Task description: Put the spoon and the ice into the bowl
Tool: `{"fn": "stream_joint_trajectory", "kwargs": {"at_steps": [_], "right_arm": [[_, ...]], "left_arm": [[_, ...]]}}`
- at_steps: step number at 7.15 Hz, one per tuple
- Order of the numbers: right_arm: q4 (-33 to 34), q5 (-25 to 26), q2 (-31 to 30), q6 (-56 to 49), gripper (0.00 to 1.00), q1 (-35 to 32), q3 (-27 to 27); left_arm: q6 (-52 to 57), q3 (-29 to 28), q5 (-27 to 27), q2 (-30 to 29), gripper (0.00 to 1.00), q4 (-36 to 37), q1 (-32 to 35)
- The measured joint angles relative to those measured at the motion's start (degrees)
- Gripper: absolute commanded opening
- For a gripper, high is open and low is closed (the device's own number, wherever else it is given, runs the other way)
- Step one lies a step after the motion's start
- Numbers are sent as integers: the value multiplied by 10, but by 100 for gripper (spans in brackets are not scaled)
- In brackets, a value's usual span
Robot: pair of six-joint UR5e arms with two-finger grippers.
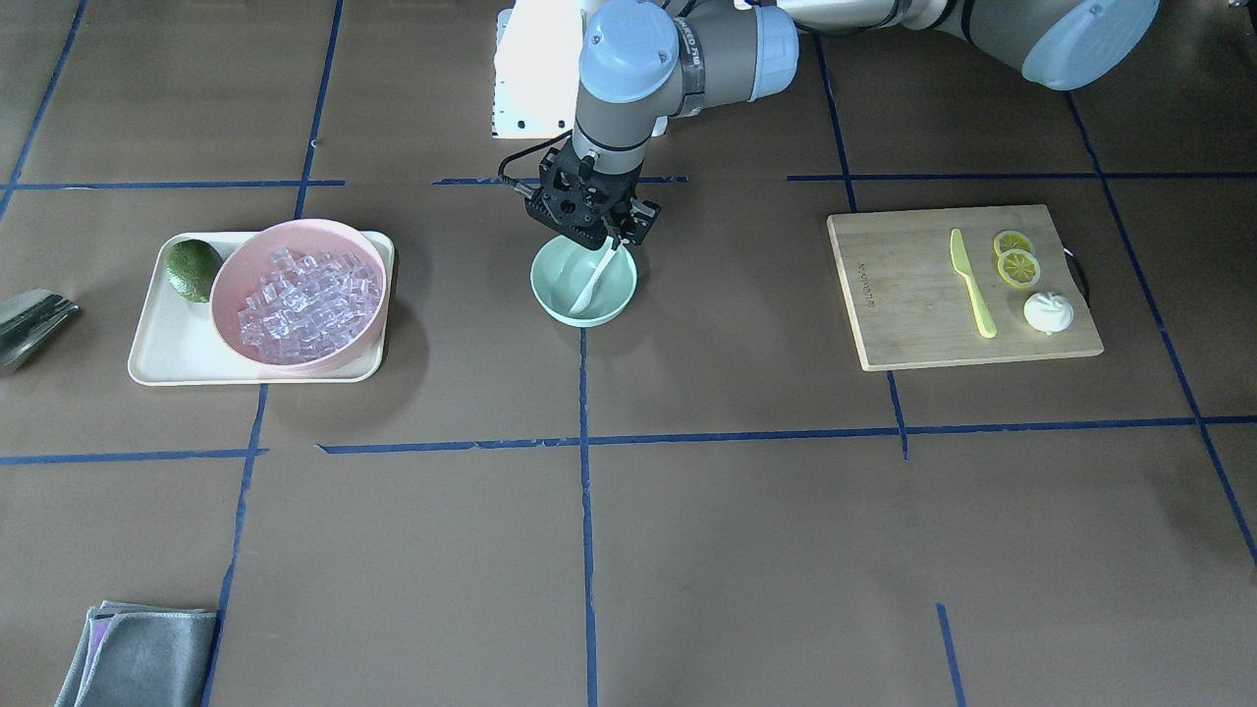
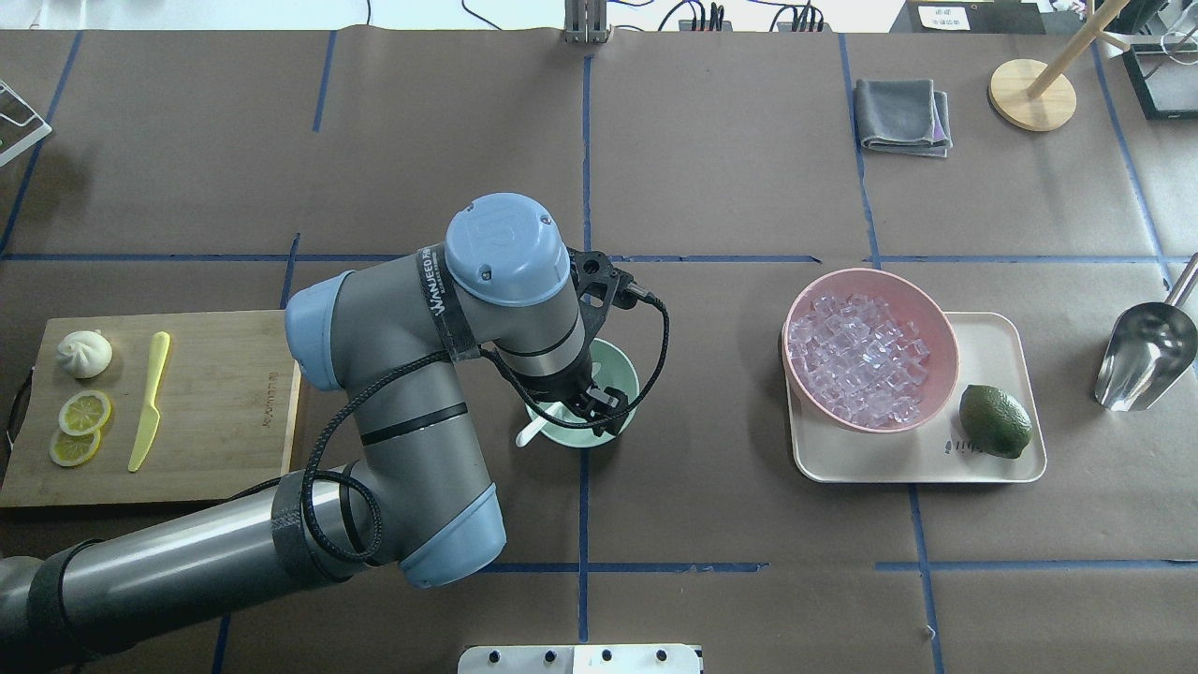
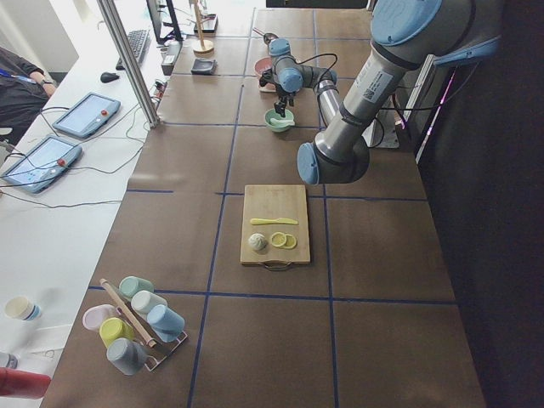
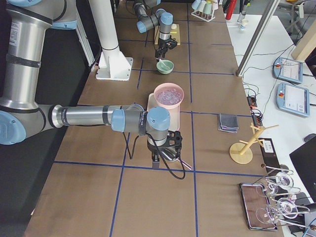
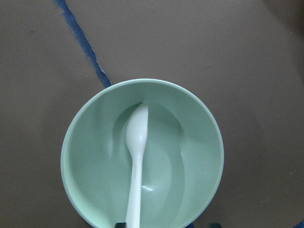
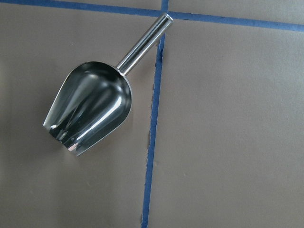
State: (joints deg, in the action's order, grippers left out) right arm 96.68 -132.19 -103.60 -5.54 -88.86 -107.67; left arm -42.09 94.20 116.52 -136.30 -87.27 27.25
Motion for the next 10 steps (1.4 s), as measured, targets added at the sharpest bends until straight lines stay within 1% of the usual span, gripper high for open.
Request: {"fn": "stream_joint_trajectory", "kwargs": {"at_steps": [2,3,4,5,7,8,9,10], "right_arm": [[-1,0,4,0,100,0,-3],[-1,-5,8,1,100,0,-4],[-1,-20,15,5,100,0,-5],[-1,-42,22,22,100,1,-8],[-1,-64,28,75,100,9,-35],[-1,-67,32,94,100,19,-52],[-2,-67,39,119,100,35,-68],[-2,-68,48,147,100,52,-83]], "left_arm": [[5,14,0,11,100,5,16],[18,29,2,32,100,7,31],[53,56,3,67,100,16,50],[106,90,3,105,100,40,77],[213,161,10,162,100,120,151],[238,187,38,194,100,146,201],[250,207,77,234,100,159,259],[257,220,101,275,100,164,316]]}}
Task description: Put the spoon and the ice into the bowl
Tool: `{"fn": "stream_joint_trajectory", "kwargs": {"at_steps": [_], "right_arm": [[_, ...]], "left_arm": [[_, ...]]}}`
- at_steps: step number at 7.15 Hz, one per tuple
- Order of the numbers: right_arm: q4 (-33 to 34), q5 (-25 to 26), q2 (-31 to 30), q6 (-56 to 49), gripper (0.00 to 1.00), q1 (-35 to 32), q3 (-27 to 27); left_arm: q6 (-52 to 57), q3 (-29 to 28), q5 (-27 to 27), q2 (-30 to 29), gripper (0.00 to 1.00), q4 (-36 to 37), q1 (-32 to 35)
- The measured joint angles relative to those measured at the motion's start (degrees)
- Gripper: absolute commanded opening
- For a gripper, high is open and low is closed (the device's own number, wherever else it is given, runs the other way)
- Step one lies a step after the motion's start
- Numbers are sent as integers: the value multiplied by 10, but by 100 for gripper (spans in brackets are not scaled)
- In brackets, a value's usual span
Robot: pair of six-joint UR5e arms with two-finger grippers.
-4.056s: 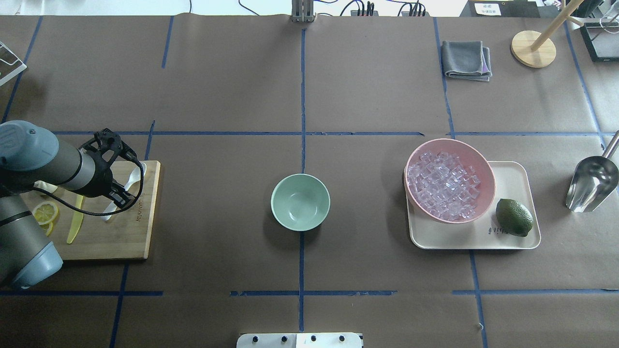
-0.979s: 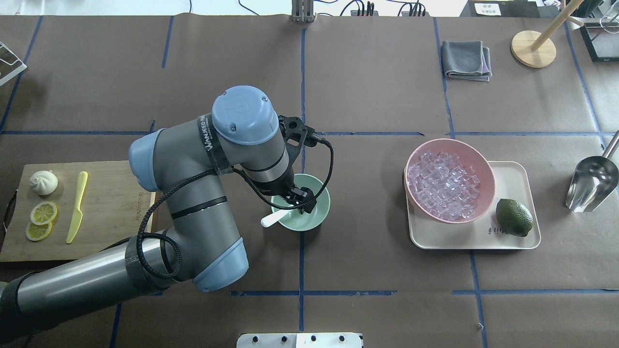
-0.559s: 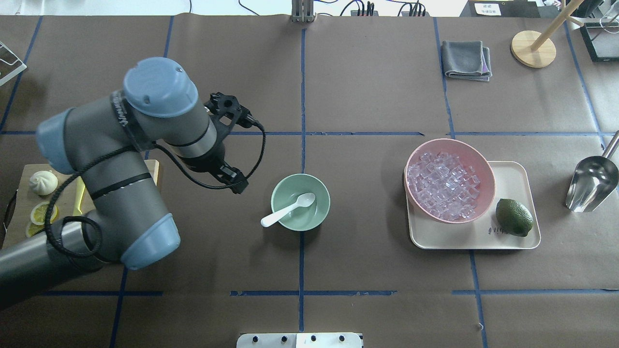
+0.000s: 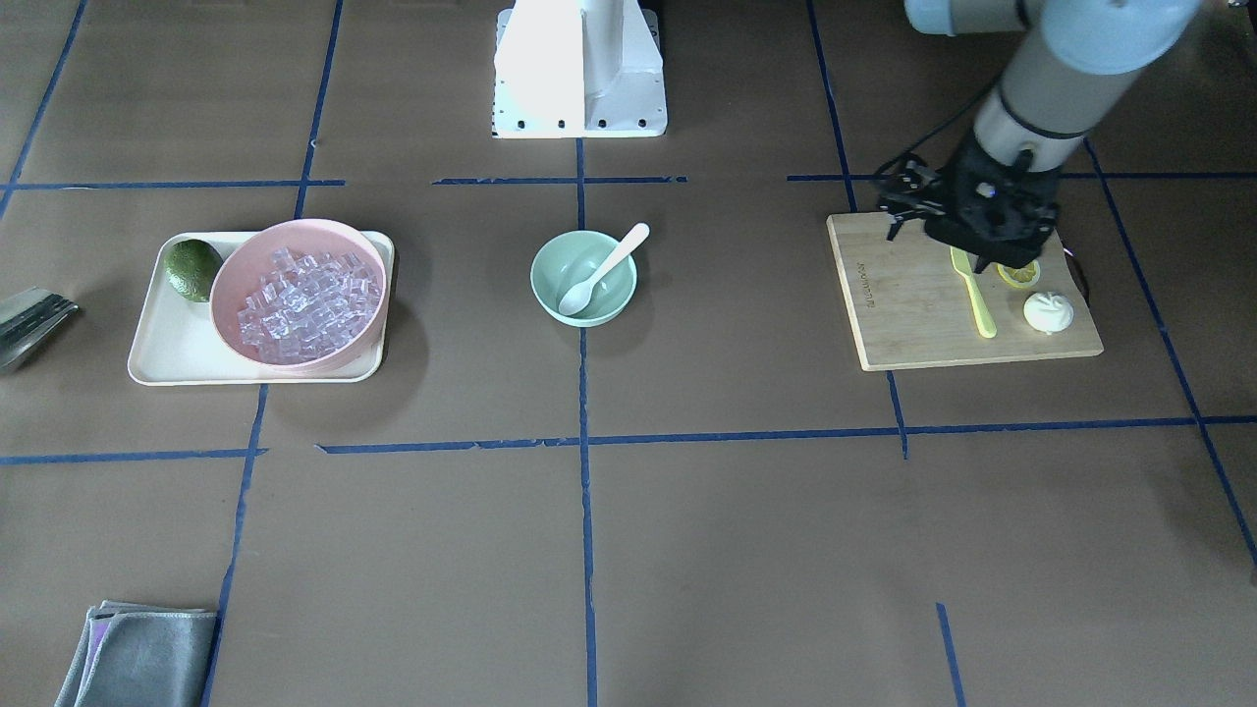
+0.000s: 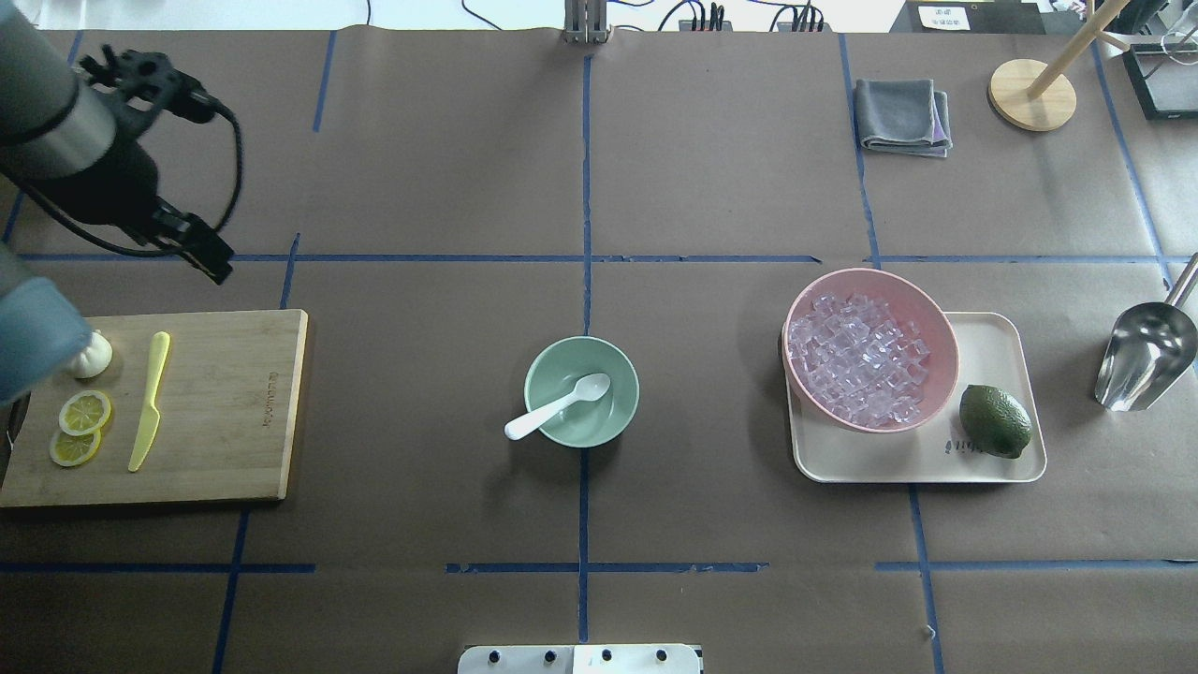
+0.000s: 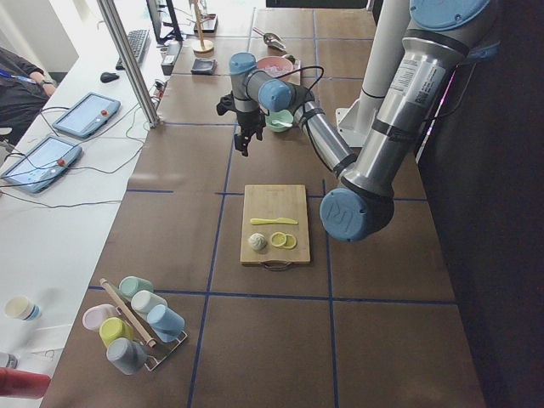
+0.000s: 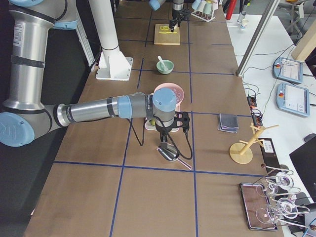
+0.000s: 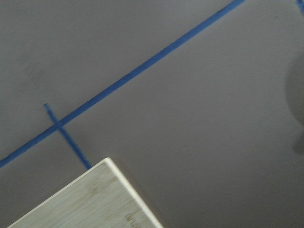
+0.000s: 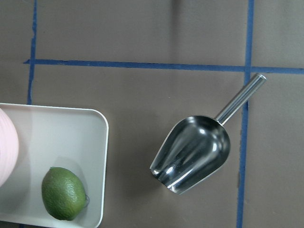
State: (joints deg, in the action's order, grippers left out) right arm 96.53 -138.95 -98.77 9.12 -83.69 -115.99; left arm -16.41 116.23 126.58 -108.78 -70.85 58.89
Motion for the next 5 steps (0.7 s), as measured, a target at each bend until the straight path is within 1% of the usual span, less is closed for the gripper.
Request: {"fn": "stream_joint_trajectory", "kwargs": {"at_steps": [1,3,4,5], "right_arm": [[0,0,20,27,100,22,-9],[1,3,73,71,100,74,-14],[1,6,95,86,100,97,-15],[1,14,113,96,100,121,-16]], "left_arm": [[3,6,10,40,100,0,55],[18,6,14,127,100,-5,155],[59,-5,13,161,100,-6,195],[112,-21,15,179,100,-6,232]]}}
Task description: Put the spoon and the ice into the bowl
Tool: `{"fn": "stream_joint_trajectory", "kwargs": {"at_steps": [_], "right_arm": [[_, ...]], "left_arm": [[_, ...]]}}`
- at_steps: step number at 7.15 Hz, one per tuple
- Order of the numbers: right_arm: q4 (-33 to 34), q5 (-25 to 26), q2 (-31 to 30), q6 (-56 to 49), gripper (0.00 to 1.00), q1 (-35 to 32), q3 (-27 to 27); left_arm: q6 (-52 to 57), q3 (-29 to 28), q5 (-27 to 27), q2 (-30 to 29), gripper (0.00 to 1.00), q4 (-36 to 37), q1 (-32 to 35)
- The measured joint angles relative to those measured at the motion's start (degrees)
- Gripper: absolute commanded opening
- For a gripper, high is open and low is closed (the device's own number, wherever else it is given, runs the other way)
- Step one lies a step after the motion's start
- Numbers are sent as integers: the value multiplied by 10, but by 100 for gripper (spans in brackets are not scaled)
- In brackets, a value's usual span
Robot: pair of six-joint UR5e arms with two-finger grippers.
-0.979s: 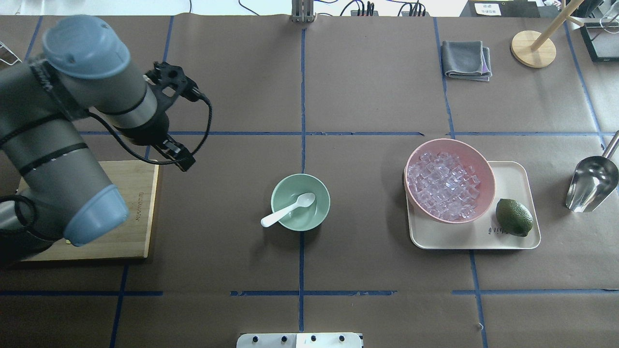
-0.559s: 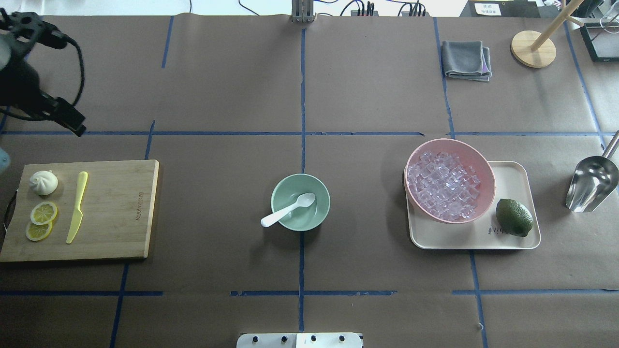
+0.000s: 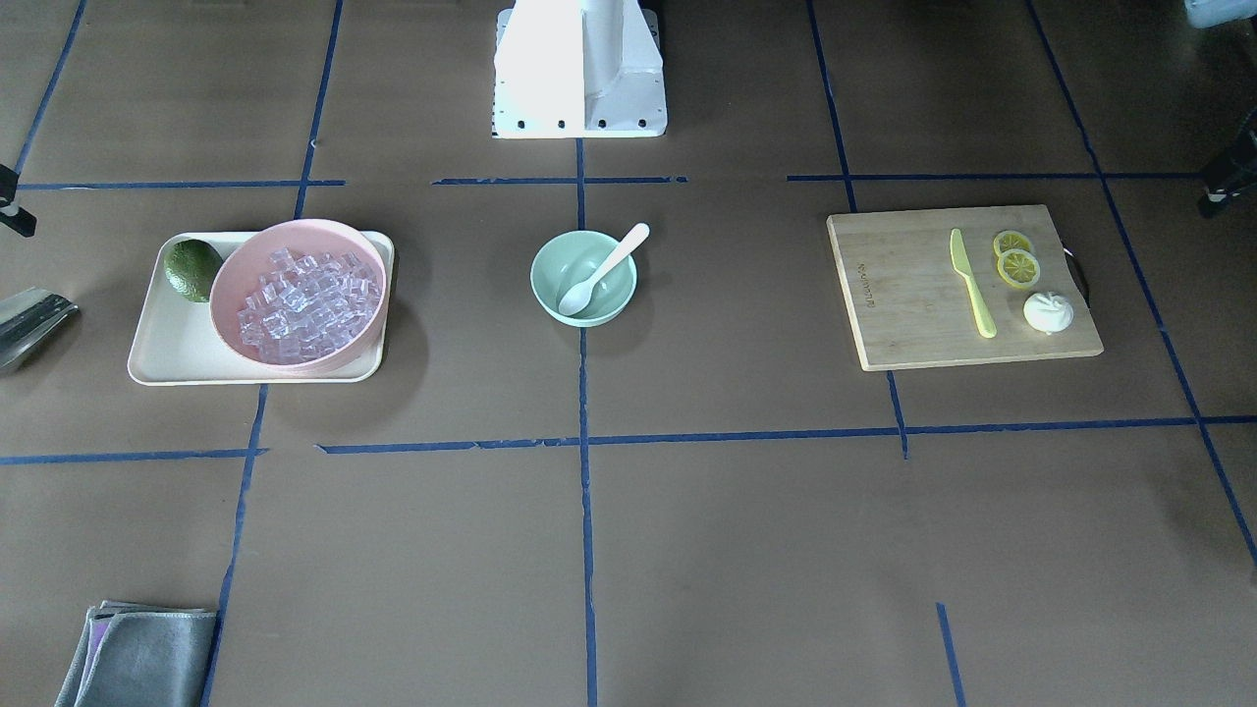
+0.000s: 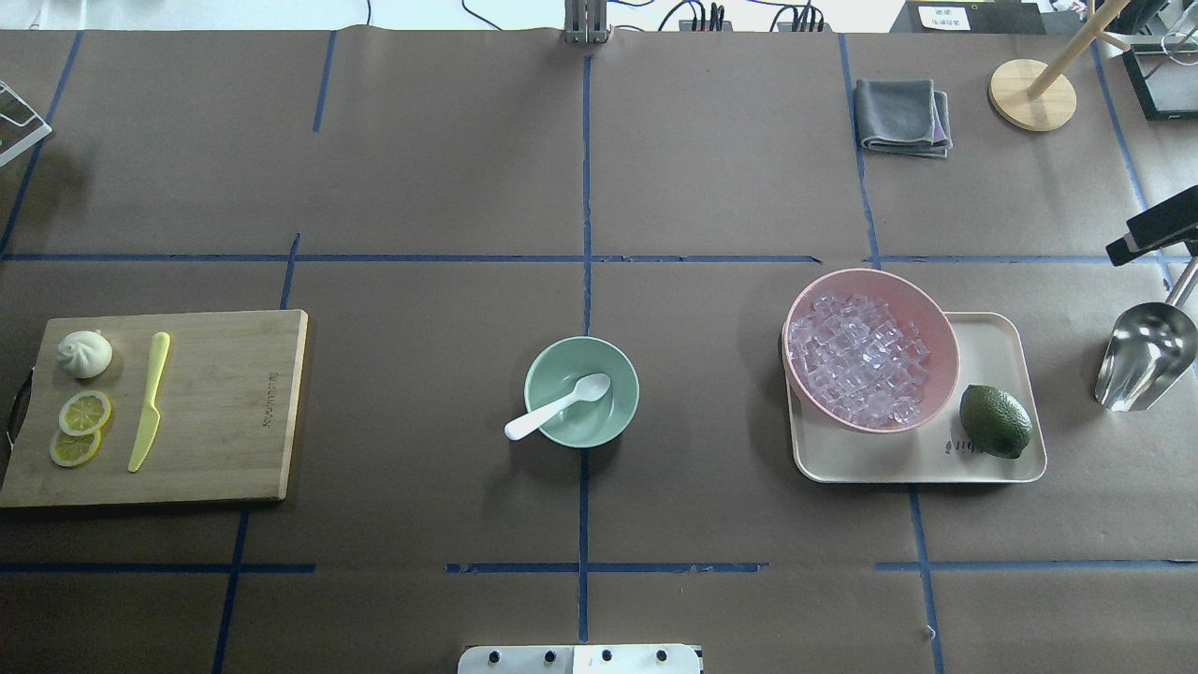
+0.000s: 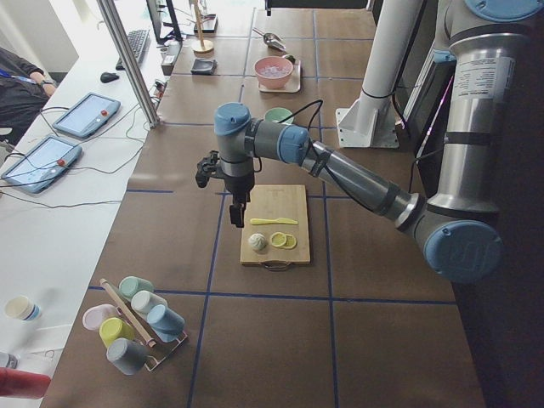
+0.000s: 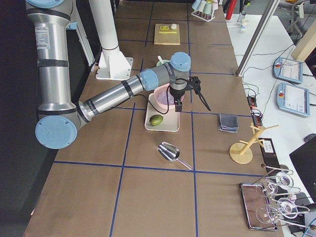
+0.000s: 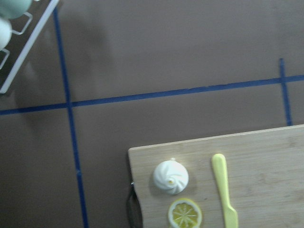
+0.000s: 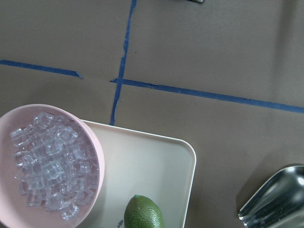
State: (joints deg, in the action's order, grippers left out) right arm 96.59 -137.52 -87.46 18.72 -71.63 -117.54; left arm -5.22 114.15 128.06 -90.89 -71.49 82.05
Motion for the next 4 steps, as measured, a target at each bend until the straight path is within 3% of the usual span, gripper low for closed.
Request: {"fn": "stream_joint_trajectory", "kwargs": {"at_steps": [2,4], "right_arm": [[1,46,36,55,100,58,0],[0,108,78,150,100,140,1]], "left_arm": [[105,-25,13,26,100,0,62],[160,-51,88,45,100,-3,103]]}}
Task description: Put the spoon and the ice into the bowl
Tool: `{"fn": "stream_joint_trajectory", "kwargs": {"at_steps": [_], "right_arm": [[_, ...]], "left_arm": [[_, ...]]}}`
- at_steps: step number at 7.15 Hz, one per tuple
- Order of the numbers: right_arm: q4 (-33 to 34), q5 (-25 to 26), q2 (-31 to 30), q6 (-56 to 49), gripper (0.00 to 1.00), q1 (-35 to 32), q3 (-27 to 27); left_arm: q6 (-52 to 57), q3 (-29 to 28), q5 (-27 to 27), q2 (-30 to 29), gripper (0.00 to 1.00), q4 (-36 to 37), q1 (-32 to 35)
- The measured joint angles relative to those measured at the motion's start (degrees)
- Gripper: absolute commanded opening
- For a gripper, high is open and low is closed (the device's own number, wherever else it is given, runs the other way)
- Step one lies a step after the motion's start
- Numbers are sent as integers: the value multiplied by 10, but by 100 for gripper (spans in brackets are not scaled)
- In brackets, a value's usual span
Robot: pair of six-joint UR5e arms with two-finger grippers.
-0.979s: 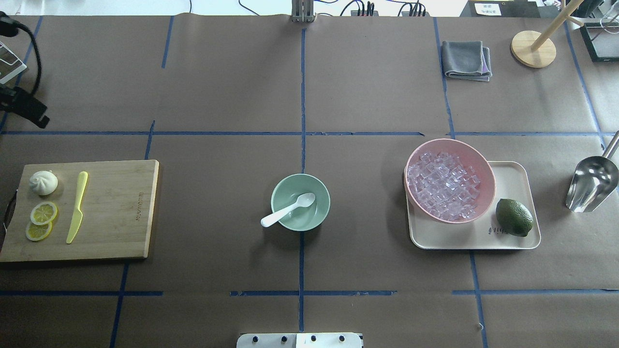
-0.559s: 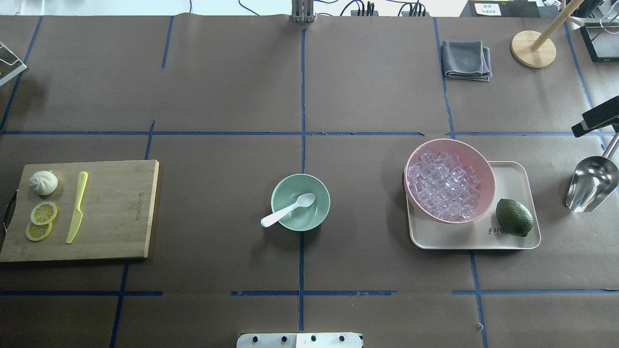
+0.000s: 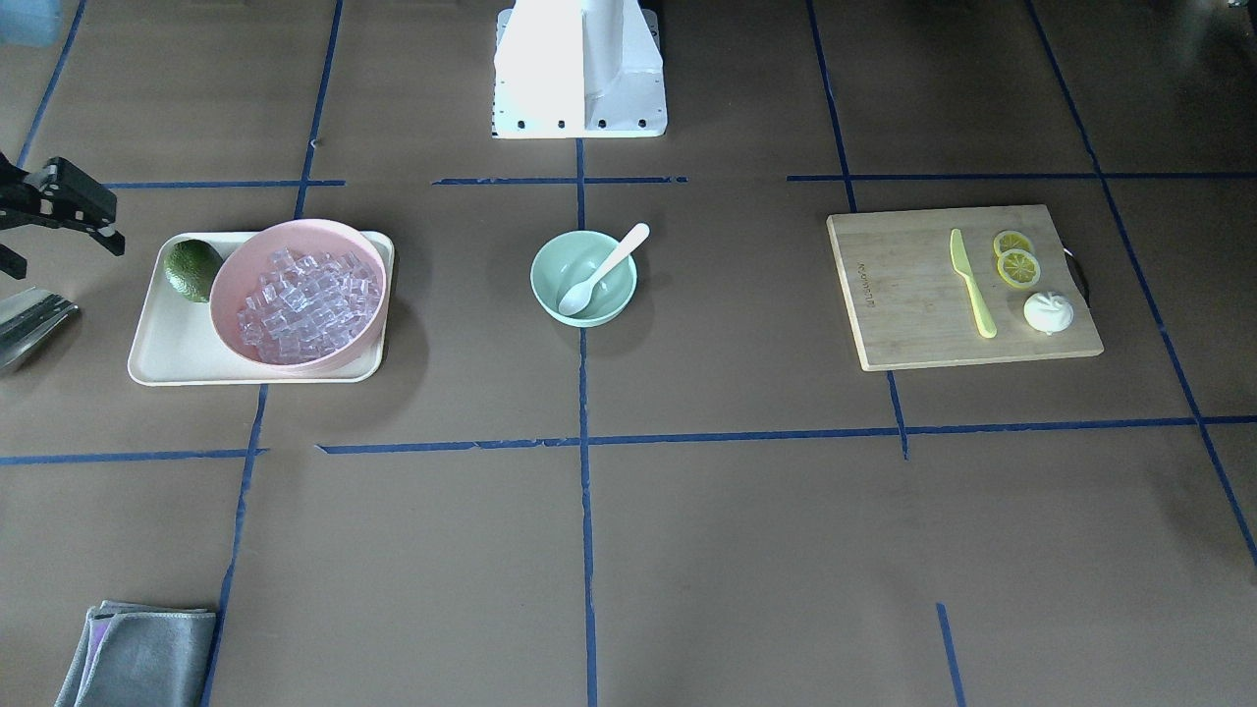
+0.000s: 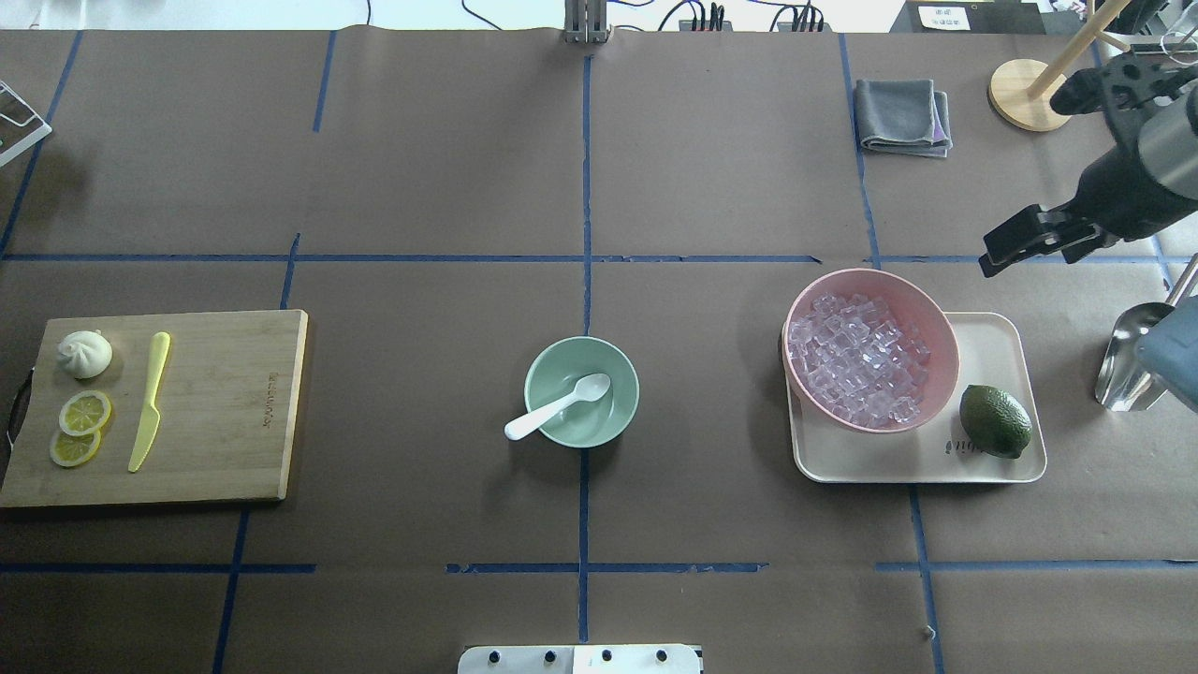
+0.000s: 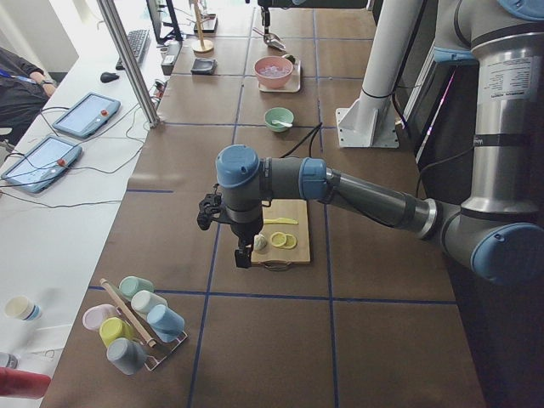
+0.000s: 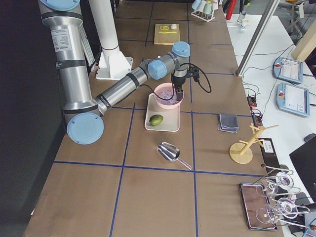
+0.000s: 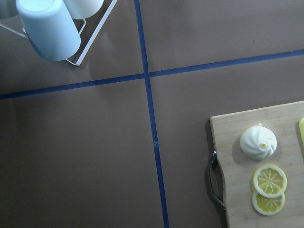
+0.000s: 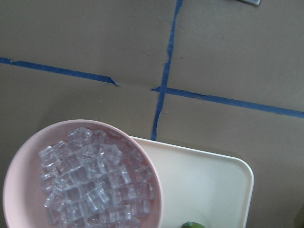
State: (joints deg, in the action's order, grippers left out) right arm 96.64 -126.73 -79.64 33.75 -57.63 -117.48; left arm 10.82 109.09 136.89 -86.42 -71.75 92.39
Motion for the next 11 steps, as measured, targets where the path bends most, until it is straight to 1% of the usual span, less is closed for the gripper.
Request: {"fn": "stream_joint_trajectory", "kwargs": {"at_steps": [1,2,3,5,6,7,9,11], "right_arm": [[-1,31,18,44,99,42,3],[-4,56,31,72,99,75,10],[-16,76,40,88,92,98,23],[-75,111,43,92,89,137,65],[-108,125,42,67,88,152,83],[-128,132,39,22,85,160,94],[-135,134,34,-72,80,161,94],[-133,134,22,-109,75,162,82]], "left_arm": [[13,-4,20,4,100,-2,7],[18,-3,28,6,100,-3,10],[19,0,32,6,100,-3,11],[20,2,34,12,100,-6,12],[20,3,34,17,100,-13,12],[20,3,34,21,100,-19,12],[20,3,35,27,100,-23,12],[20,3,35,30,100,-24,12]]}}
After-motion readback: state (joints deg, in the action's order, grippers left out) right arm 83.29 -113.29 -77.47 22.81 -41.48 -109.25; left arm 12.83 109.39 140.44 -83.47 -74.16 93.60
